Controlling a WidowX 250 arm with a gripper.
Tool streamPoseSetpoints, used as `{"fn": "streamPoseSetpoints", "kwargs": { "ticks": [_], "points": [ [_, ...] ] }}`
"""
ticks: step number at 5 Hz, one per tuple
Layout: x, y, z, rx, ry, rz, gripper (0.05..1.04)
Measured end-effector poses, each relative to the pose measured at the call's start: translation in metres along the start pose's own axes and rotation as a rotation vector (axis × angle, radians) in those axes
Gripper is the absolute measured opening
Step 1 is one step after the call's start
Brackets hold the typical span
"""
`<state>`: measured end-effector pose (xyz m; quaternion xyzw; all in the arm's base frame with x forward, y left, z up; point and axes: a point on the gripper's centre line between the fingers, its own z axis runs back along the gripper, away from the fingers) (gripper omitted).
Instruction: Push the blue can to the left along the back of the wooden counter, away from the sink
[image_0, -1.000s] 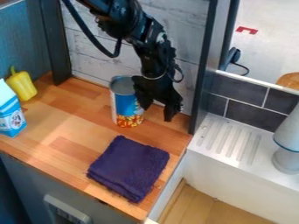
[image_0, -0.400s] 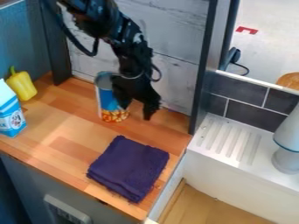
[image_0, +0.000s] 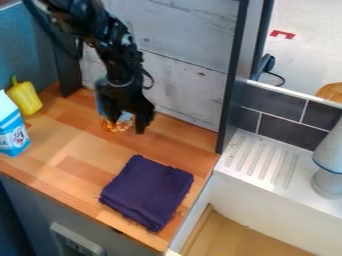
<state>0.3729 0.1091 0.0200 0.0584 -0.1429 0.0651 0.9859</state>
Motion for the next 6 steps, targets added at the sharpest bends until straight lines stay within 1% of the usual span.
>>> {"fn": "streamPoseSetpoints", "kwargs": {
  "ticks": [1, 2, 3, 5, 6],
  "points": [
    [-0.002, 0.011, 0.000, 0.009, 0.003, 0.019, 1.000],
    [-0.002, 0.012, 0.000, 0.003, 0.003, 0.021, 1.000],
    [-0.001, 0.005, 0.003, -0.036, 0.025, -0.071, 1.000],
    [-0.001, 0.004, 0.004, -0.041, 0.025, -0.079, 1.000],
    [-0.007, -0.003, 0.061, -0.082, -0.062, -0.157, 1.000]
  ]
}}
